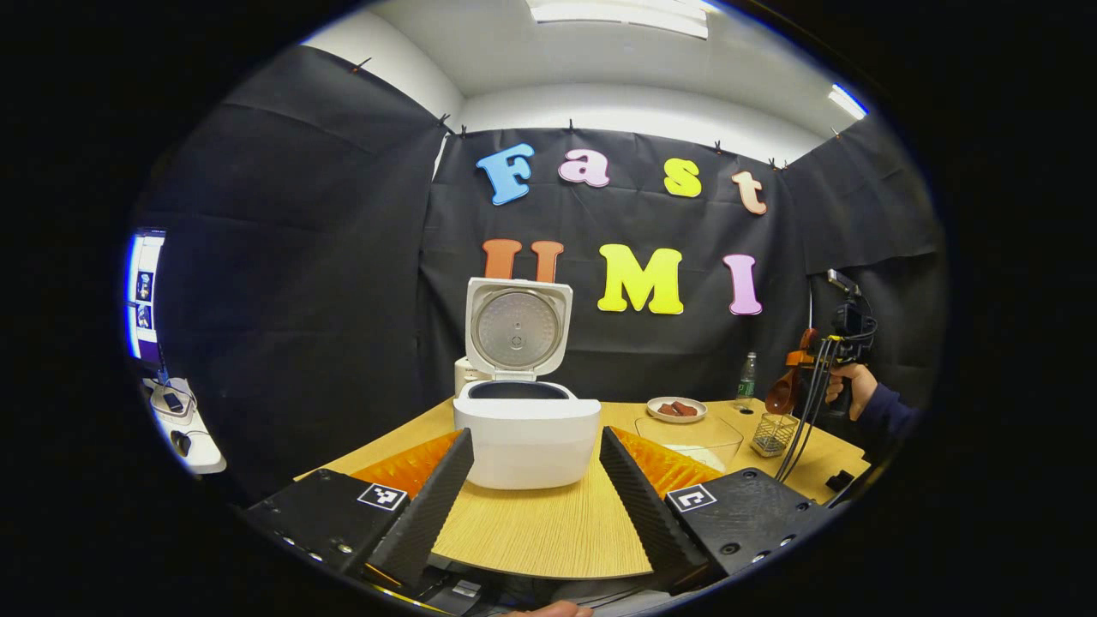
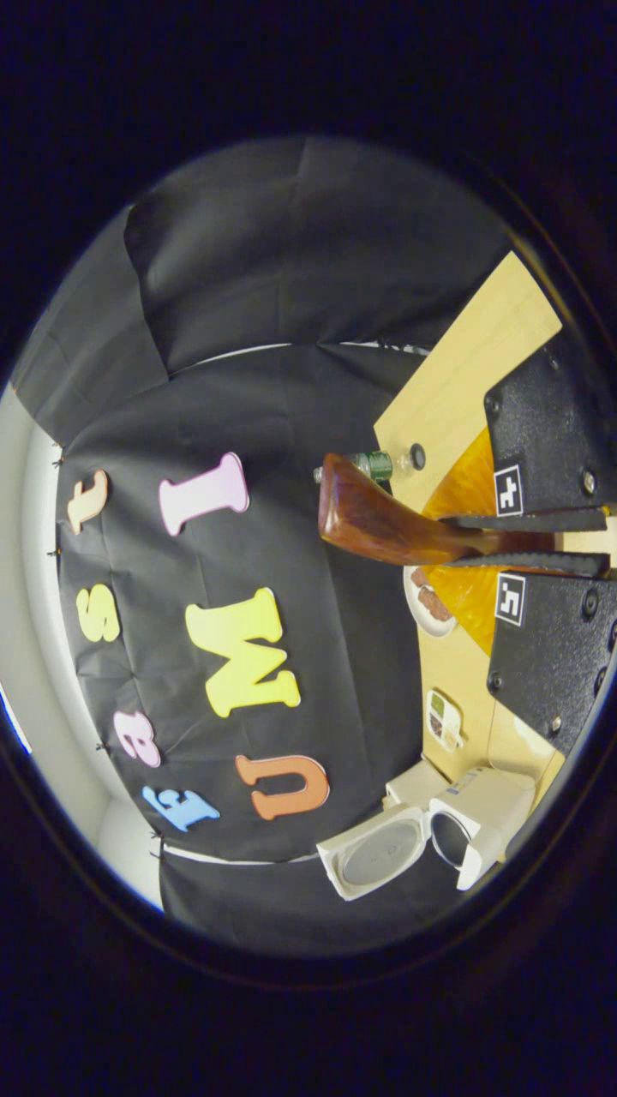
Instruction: Close the left gripper, press the button to open the rice cooker; take a wooden spoon from the chopstick holder with the right hand, scoop a spoonful of rice and pour it into the rice cooker, then put the wooden spoon back into the chopstick holder.
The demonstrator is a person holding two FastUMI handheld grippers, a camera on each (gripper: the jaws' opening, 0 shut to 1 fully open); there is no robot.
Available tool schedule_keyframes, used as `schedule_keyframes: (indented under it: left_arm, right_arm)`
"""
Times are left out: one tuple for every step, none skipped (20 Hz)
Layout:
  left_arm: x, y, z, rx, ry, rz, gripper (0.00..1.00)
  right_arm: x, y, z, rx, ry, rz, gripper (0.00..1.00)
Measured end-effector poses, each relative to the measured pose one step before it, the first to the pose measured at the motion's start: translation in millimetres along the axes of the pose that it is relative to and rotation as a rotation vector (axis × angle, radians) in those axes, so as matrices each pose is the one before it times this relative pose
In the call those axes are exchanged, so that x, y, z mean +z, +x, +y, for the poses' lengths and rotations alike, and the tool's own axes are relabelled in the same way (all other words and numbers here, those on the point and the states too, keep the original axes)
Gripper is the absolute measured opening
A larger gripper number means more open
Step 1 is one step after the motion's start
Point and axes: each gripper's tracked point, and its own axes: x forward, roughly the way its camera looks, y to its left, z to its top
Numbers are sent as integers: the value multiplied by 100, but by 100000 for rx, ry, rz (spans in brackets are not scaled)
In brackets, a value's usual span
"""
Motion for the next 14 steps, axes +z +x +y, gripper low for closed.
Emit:
schedule_keyframes:
  left_arm:
    - [-220, 68, 199, -11, 96, 243, 94]
    - [-161, 200, 20, -28, 154, 478, 94]
    - [-294, 79, 140, 176, 152, 598, 95]
    - [-393, 184, 68, 353, 167, 657, 94]
    - [-219, 177, 46, 325, 167, 468, 94]
    - [-3, 117, 22, 297, 129, 275, 94]
    - [42, 2, 18, 137, -140, 183, 94]
    - [-20, -127, -82, -400, -146, -4, 94]
    - [24, 11, -187, -291, -33, -211, 94]
    - [-78, 62, -67, -47, 144, -243, 94]
    - [44, 57, -122, -154, 249, -394, 94]
    - [4, -105, -13, -335, 321, -294, 94]
    - [-24, -13, -149, -290, 430, -216, 94]
    - [24, 119, 43, 29, 319, -164, 94]
  right_arm:
    - [-142, -239, 1300, 1749, -35, 201, 11]
    - [-153, -153, 1404, 2190, -281, -37, 11]
    - [-215, -76, 1300, 1894, -667, -295, 9]
    - [-137, -127, 1198, 1257, -843, -741, 11]
    - [-216, -33, 1159, 950, -827, -754, 11]
    - [-274, 23, 1337, 1555, -1612, -347, 11]
    - [-163, -21, 1411, 1688, -1243, -1090, 11]
    - [-153, 137, 1246, 1150, -1544, -613, 11]
    - [-501, 223, 1034, 930, -1481, -225, 11]
    - [-537, 260, 1086, 957, -1132, 273, 11]
    - [-986, 346, 1006, 967, -986, 1213, 11]
    - [-813, 340, 996, 1132, -376, 686, 11]
    - [-849, 430, 1073, 1741, -662, 357, 11]
    - [-1040, 620, 891, 1953, -1355, 574, 11]
